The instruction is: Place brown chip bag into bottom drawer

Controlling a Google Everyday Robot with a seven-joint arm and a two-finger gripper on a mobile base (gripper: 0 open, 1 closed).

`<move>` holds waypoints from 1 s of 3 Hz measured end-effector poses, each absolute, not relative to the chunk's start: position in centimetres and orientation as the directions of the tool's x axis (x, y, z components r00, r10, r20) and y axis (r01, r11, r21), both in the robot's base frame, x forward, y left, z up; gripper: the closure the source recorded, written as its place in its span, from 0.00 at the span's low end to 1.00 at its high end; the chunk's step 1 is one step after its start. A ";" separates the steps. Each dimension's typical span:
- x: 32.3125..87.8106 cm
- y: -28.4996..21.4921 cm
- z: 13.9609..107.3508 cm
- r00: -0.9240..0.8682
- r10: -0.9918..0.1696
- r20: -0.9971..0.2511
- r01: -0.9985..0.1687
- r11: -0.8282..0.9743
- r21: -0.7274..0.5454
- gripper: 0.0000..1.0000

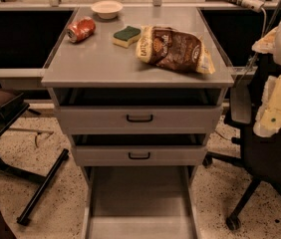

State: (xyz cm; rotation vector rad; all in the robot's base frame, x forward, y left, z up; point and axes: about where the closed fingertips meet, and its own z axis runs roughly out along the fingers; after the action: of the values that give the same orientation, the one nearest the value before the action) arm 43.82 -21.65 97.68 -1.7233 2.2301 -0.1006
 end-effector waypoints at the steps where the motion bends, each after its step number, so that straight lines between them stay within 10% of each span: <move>1: 43.8 -21.6 97.7 -0.221 -0.953 -0.207 -0.930 0.270 -0.248 0.00; 3: 54.7 -22.6 97.6 -0.262 -0.913 -0.312 -0.883 0.357 -0.304 0.00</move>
Offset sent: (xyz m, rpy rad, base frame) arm 0.0978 -0.0059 -0.0057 0.1216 -0.0791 -0.0508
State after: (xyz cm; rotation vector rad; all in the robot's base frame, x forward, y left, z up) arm 54.68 -22.65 97.63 -1.5640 2.1941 -0.0946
